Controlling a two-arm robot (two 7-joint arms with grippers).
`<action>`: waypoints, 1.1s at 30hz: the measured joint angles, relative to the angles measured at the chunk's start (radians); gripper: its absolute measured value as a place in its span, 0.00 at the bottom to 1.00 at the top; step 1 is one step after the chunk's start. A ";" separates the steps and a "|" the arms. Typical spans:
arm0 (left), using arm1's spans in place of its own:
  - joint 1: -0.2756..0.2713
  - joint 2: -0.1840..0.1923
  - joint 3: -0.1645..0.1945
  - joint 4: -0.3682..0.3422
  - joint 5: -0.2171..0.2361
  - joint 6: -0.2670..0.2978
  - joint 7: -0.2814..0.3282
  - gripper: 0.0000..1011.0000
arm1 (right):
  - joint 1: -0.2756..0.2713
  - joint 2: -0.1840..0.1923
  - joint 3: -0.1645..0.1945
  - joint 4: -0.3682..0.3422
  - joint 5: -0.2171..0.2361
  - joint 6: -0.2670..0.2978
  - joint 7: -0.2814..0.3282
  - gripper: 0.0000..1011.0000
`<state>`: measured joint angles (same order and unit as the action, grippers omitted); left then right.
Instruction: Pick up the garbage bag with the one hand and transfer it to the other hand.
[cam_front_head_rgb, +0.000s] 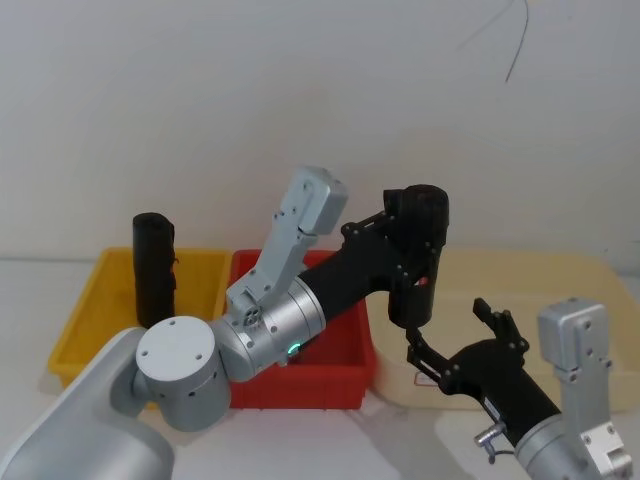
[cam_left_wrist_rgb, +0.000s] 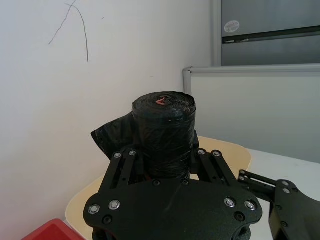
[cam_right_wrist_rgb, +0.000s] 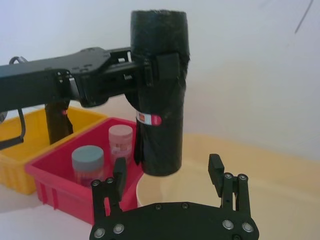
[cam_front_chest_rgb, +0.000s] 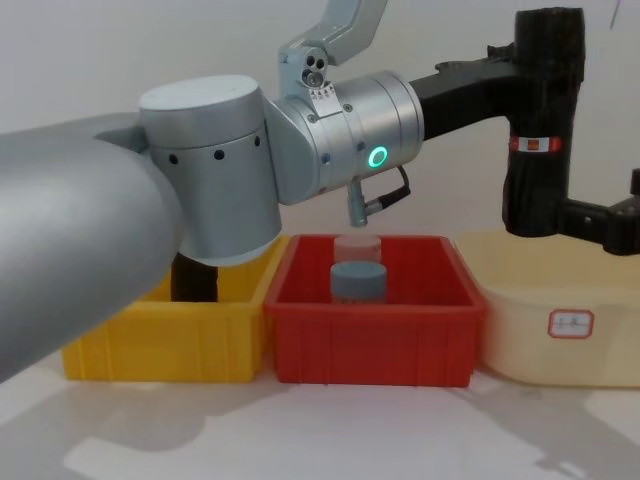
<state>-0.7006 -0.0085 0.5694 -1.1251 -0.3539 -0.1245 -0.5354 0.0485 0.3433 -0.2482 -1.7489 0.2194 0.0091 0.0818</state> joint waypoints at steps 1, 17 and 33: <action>0.000 0.000 0.000 0.001 0.000 0.000 0.000 0.45 | 0.005 0.000 -0.001 0.003 -0.002 -0.001 0.001 0.99; -0.002 -0.001 0.001 0.004 -0.002 -0.001 0.000 0.45 | 0.101 -0.026 -0.024 0.084 -0.034 -0.018 0.042 0.99; -0.002 -0.001 0.001 0.005 -0.002 -0.001 0.000 0.45 | 0.185 -0.065 -0.031 0.176 -0.035 -0.029 0.082 0.99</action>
<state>-0.7026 -0.0091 0.5701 -1.1196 -0.3563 -0.1259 -0.5353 0.2335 0.2780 -0.2792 -1.5731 0.1849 -0.0199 0.1640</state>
